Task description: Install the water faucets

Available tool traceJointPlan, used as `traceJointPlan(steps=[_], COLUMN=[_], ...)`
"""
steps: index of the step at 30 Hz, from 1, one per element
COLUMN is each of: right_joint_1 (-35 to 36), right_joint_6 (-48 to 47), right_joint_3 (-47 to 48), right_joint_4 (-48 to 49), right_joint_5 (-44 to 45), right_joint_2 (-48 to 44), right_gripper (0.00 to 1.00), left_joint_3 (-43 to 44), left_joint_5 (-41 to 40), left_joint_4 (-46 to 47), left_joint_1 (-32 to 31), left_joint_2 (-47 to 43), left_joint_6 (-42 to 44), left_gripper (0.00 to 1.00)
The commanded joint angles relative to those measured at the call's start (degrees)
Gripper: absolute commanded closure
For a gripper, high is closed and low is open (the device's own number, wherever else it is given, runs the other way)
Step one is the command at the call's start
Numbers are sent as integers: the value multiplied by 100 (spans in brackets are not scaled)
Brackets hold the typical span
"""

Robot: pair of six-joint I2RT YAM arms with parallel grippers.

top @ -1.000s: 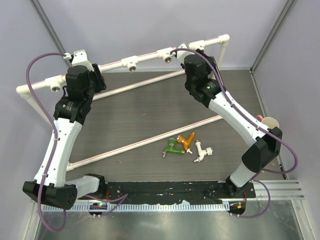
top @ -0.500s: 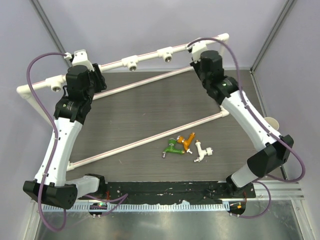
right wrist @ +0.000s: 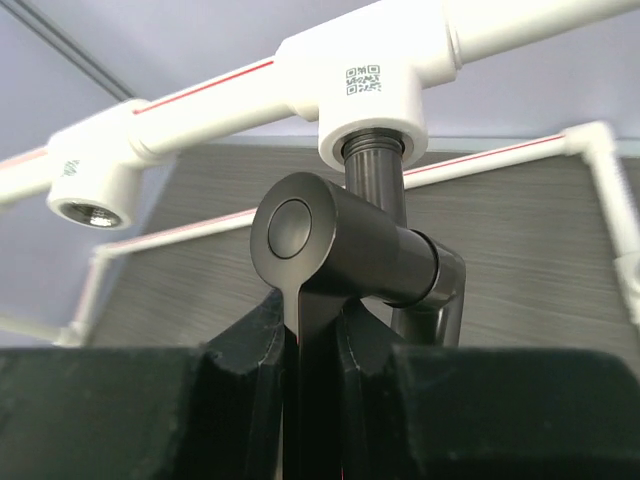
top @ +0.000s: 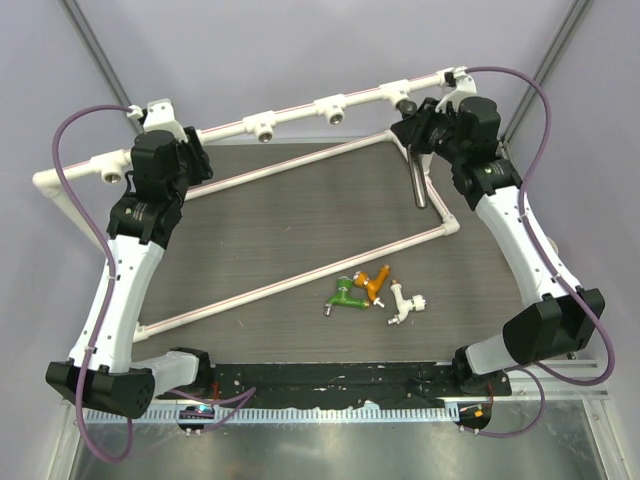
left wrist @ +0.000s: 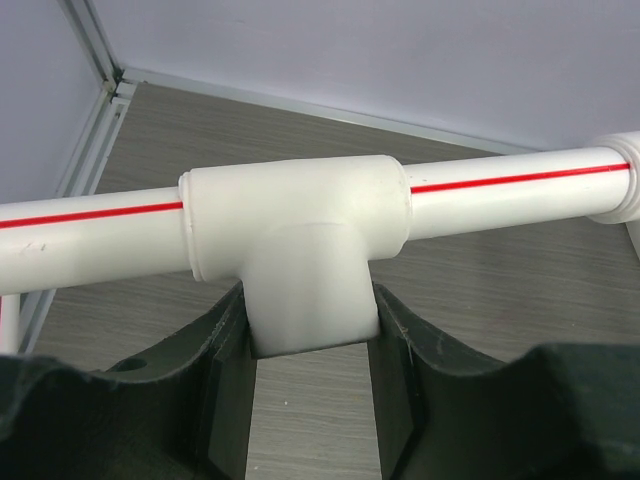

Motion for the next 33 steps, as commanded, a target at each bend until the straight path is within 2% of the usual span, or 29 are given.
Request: traceJointPlan(steps=[1,2,4,7,8,10,11,14,17,24,28,30,33], right_joint_1=[-354,-424,-618,-645,-644,-644,-653,-645,-653,-408,-13,242,287], right_joint_6=[1766,2378,2813,2631,2508,2086,1920,1401,979,-67,-717,-1085,-1141], right_joint_3=[-287,-541,-753,-746,-667,-553,-517,-394,-289,10,562,739,1003], right_joint_4=[1775,1997,2437,2116,1966,1493,1272,639,146,-233,-390,-444,-540], right_joint_5=[-582,-740,-838,-724,-654,-478,-417,-232,-144,427,857,1382,1701], right_joint_2=[-470,-506,-585,-716,-760,-866,-962,-1121,-1165,-1105,-710,-542,-138], right_gripper=[99,99,99,88,78,67,56,40,31,23,22,22,22], left_joint_3=[122,122,113,122,122,122,113,122,122,122,122,113,113], left_joint_5=[-653,-653,-662,-662,-662,-662,-662,-644,-653,-653,-662,-671,-662], left_joint_4=[121,121,121,121,121,121,121,121,121,121,121,130,121], left_joint_1=[257,257,257,257,257,257,257,257,266,266,266,266,275], left_joint_2=[-235,-235,-244,-244,-253,-253,-244,-253,-244,-253,-262,-262,-253], left_joint_6=[19,27,28,28,28,28,28,19,19,19,28,28,19], left_gripper=[100,100,100,100,100,100,100,100,100,100,100,100,100])
